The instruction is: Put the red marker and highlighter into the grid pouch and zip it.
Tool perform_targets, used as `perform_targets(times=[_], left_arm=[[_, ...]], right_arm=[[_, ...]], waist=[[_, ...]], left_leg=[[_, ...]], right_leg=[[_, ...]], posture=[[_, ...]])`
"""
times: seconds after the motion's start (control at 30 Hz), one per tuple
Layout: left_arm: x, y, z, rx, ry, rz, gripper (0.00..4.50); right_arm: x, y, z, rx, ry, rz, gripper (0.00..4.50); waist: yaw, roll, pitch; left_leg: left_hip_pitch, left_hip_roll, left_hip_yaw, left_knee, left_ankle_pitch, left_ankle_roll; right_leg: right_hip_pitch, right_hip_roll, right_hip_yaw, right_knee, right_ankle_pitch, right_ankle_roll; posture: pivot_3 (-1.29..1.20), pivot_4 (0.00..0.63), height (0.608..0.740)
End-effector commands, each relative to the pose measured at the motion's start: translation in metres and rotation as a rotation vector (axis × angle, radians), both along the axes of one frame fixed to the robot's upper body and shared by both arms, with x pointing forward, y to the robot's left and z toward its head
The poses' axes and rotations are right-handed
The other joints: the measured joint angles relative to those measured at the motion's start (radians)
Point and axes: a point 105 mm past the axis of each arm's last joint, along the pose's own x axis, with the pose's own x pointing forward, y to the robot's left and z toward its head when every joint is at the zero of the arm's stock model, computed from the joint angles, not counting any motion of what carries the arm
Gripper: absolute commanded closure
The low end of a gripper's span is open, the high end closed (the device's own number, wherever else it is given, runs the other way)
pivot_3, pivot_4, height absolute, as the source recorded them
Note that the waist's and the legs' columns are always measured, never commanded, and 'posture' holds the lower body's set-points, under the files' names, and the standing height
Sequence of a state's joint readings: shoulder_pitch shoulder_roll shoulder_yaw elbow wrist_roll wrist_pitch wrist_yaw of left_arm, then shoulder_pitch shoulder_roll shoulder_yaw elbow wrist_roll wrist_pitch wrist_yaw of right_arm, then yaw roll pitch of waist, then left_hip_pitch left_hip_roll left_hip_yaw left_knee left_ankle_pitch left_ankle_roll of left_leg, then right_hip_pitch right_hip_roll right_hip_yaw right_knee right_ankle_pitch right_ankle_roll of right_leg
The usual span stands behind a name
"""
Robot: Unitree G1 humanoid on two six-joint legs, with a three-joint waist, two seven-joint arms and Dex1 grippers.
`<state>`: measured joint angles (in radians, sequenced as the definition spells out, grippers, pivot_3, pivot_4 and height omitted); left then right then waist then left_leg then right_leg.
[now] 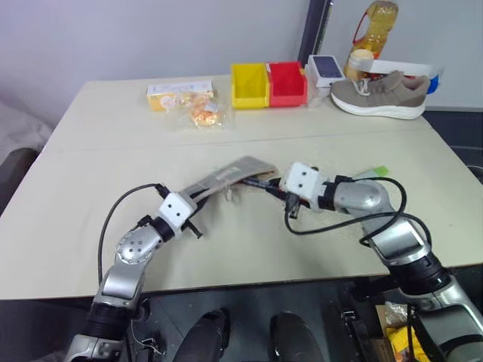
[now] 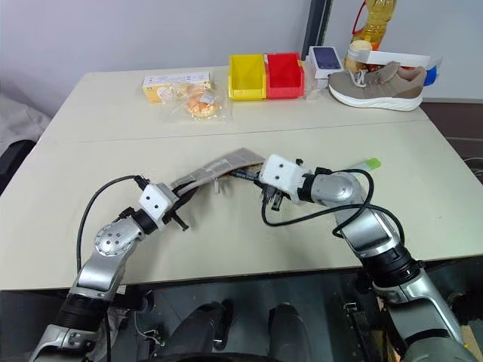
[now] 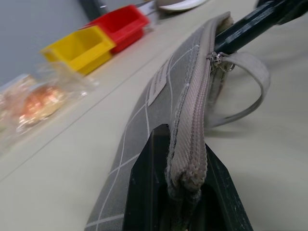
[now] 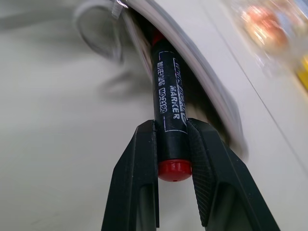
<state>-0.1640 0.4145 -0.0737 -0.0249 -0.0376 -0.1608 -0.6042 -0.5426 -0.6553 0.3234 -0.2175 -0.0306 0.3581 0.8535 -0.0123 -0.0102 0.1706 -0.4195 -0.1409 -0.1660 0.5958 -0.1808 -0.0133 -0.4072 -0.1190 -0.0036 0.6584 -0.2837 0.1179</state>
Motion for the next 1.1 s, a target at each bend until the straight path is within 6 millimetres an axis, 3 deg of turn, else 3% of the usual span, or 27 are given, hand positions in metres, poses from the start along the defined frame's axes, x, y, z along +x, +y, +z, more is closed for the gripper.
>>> perform_targets(times=[0.03, 0.2, 0.23, 0.27, 0.43, 0.63, 0.73, 0.87, 0.97, 1.1], left_arm=[[-0.011, -0.012, 0.011, 0.012, -0.037, -0.104, 4.5], [-0.011, -0.011, 0.012, 0.034, -0.038, -0.121, 4.5], [-0.01, -0.009, 0.012, 0.033, -0.039, -0.112, 4.5], [-0.008, -0.008, 0.012, 0.028, -0.038, -0.098, 4.5], [-0.003, -0.003, 0.009, 0.002, -0.036, -0.037, 4.5], [0.003, -0.003, 0.004, -0.052, -0.023, 0.034, 4.5], [0.01, -0.009, 0.004, -0.079, -0.021, 0.06, 4.5], [0.014, -0.018, 0.003, -0.097, -0.016, 0.067, 4.5], [0.015, -0.023, 0.002, -0.102, -0.012, 0.063, 4.5], [0.016, -0.024, 0.002, -0.106, -0.007, 0.059, 4.5]], right_arm=[[-0.01, 0.017, 0.017, -0.052, -0.107, 0.12, 4.13], [-0.005, 0.019, 0.016, -0.082, -0.112, 0.13, 4.13], [-0.002, 0.017, 0.017, -0.082, -0.118, 0.11, 3.09], [0.001, 0.012, 0.019, -0.077, -0.132, 0.083, 2.73], [0.011, -0.013, 0.027, -0.024, -0.149, -0.045, 0.04], [0.015, -0.068, 0.031, 0.207, -0.055, -0.307, 0.04], [0.03, -0.115, 0.029, 0.437, 0.039, -0.604, 0.04], [0.042, -0.18, 0.013, 0.502, -0.007, -1.068, 0.04], [0.042, -0.2, 0.002, 0.604, 0.007, -1.289, 0.04], [0.043, -0.206, -0.014, 0.742, 0.082, -1.476, 0.04]], waist=[[0.001, 0.0, 0.0], [0.002, 0.0, 0.0], [0.002, 0.0, 0.0], [0.002, 0.0, 0.0], [0.003, 0.0, 0.0], [0.02, 0.0, 0.0], [0.02, 0.0, 0.0], [0.027, 0.0, 0.0], [0.022, 0.0, 0.0], [0.017, 0.001, 0.0]], left_leg=[[0.0, 0.0, 0.0, 0.0, 0.0, 0.0], [0.0, 0.0, 0.0, 0.0, 0.0, 0.0], [0.0, 0.0, 0.0, 0.0, 0.0, 0.0], [0.0, 0.0, 0.0, 0.0, 0.0, 0.0], [0.0, 0.0, 0.0, 0.0, 0.0, 0.0], [0.0, 0.0, 0.0, 0.0, 0.0, 0.0], [0.0, 0.0, 0.0, 0.0, 0.0, 0.0], [0.0, 0.0, 0.0, 0.001, 0.0, 0.0], [0.0, 0.0, 0.0, 0.001, 0.0, 0.0], [0.0, 0.0, 0.001, 0.0, 0.0, 0.0]], right_leg=[[0.0, 0.0, 0.0, 0.0, 0.0, 0.0], [0.0, 0.0, 0.0, 0.0, 0.0, 0.0], [0.0, 0.0, 0.0, -0.001, 0.0, 0.0], [0.0, 0.0, 0.0, -0.001, 0.0, 0.0], [0.0, 0.0, 0.0, -0.001, 0.0, 0.0], [0.001, 0.0, 0.0, -0.002, 0.0, 0.0], [0.001, 0.0, 0.0, -0.002, 0.0, 0.0], [0.002, 0.0, 0.0, -0.002, 0.001, -0.001], [0.001, 0.0, 0.0, -0.002, 0.001, 0.0], [0.0, 0.0, 0.0, -0.001, 0.001, 0.0]], posture=[[0.0, 0.15, 0.74], [0.0, 0.15, 0.74], [0.0, 0.15, 0.74], [0.0, 0.15, 0.74], [0.0, 0.15, 0.74], [0.0, 0.15, 0.74], [0.0, 0.15, 0.74], [0.0, 0.15, 0.74], [0.0, 0.15, 0.74], [0.0, 0.15, 0.74]])
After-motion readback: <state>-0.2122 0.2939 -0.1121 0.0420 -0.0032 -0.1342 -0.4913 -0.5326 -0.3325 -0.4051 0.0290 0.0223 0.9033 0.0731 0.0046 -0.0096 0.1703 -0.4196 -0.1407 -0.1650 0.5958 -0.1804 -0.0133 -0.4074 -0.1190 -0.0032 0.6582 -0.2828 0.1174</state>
